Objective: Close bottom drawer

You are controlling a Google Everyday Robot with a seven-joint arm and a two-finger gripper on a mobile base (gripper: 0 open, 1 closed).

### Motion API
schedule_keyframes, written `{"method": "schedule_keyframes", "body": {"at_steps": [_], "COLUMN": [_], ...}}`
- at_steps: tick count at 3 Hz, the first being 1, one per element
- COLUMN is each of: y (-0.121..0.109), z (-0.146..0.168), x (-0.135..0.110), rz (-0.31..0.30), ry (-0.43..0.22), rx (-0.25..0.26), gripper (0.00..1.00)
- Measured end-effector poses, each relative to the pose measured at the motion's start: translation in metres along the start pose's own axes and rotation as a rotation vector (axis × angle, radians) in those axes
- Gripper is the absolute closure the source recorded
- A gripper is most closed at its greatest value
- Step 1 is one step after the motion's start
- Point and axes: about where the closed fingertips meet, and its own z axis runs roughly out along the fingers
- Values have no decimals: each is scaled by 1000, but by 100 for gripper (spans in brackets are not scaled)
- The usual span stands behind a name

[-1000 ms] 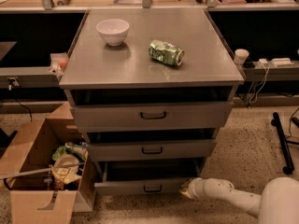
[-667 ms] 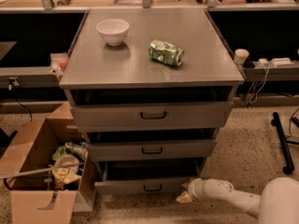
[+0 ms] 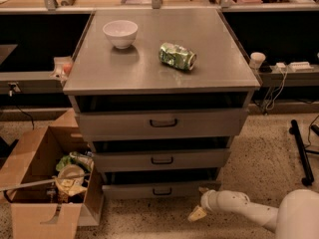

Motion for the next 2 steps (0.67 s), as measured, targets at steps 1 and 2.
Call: {"method": "schedule_keyframes", "body": {"at_steps": [1,2], "y": [0,-5], "z": [-1,0], "x": [-1,-9], "rz": [-3,-11], "ry": [-6,-18], "rx": [5,17], "gripper": [19,42]}}
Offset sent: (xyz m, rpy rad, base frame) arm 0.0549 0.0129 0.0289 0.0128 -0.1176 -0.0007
